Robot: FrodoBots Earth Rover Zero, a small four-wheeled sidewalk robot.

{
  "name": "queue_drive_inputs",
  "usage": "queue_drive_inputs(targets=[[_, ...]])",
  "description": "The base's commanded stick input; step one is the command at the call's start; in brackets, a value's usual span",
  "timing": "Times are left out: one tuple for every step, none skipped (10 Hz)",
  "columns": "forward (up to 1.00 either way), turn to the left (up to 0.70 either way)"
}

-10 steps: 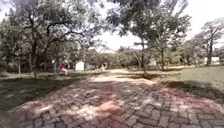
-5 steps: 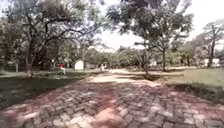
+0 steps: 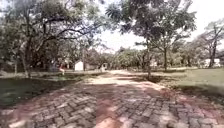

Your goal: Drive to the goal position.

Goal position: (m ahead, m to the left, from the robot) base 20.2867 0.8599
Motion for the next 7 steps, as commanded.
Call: queue_drive_inputs(targets=[[0.7,0.0],[0.7,0.0],[0.7,-0.35],[0.7,-0.35],[0.7,-0.31],[0.7,-0.14],[0.7,0.0]])
